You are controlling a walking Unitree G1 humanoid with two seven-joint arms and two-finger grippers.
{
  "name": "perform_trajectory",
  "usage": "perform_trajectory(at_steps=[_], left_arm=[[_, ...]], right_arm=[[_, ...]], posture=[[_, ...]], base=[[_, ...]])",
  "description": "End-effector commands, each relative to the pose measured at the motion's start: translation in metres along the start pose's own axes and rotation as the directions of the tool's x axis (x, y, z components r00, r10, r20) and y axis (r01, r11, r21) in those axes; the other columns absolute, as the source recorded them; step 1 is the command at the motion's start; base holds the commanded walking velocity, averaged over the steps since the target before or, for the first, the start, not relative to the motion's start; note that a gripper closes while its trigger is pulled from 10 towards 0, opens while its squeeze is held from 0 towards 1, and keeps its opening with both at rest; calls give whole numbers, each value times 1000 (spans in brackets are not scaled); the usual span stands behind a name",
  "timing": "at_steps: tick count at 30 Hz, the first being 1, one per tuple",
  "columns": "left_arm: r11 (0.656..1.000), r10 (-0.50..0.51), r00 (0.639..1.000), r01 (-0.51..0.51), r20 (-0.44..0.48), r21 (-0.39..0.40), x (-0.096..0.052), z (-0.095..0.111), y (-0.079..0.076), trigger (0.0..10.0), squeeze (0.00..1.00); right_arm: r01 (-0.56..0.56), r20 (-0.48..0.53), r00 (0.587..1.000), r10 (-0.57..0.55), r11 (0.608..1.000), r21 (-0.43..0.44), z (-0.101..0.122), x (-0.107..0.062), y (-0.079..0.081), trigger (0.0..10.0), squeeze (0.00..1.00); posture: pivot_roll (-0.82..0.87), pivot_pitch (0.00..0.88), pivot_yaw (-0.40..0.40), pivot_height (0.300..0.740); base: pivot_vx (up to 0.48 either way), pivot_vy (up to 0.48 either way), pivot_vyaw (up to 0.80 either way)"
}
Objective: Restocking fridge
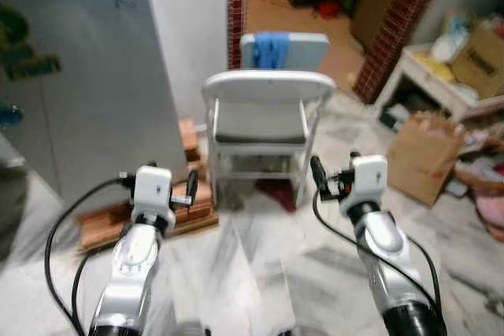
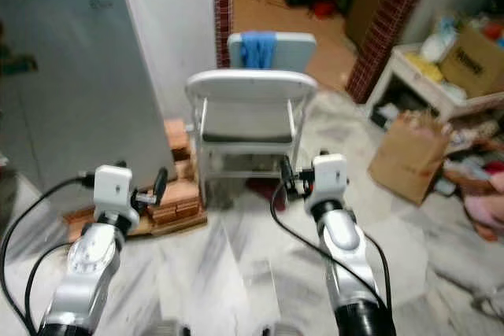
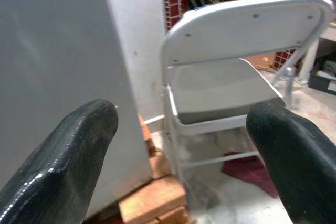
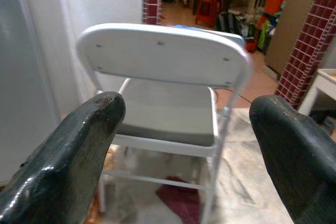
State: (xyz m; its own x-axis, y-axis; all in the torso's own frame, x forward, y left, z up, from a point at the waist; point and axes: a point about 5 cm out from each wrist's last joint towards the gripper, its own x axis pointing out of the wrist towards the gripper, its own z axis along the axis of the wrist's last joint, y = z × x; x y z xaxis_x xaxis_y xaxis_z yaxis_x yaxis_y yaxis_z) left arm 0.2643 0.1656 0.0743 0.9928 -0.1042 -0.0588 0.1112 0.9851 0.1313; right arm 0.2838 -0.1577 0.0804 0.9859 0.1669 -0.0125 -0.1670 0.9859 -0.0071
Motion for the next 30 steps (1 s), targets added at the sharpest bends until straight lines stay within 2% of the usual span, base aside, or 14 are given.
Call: perform_trajectory(at_steps=[1, 8, 23, 30], left_arm=[[1000, 24, 1000, -24, -19, 3, -3, -3, 10, 10000, 0], [1000, 20, 1000, -20, -16, 3, -4, -1, 8, 10000, 0], [1000, 12, 1000, -12, -24, 4, -5, -2, 8, 10000, 0], [1000, 14, 999, -14, -30, 4, -4, -3, 9, 10000, 0]], right_arm=[[-26, 25, 999, 26, 1000, 1, 6, 5, 8, 10000, 0], [-24, 16, 1000, 25, 1000, -9, 5, 5, 4, 10000, 0], [-30, 17, 999, 30, 1000, -6, 4, 5, 8, 10000, 0], [-32, 21, 999, 32, 999, -17, 5, 6, 8, 10000, 0]], posture=[[74, 46, -11, 740], [75, 56, -9, 740], [77, 56, -5, 740], [80, 59, -1, 740]], base=[[0, 480, 0], [0, 480, 0], [0, 480, -788], [0, 474, -79]])
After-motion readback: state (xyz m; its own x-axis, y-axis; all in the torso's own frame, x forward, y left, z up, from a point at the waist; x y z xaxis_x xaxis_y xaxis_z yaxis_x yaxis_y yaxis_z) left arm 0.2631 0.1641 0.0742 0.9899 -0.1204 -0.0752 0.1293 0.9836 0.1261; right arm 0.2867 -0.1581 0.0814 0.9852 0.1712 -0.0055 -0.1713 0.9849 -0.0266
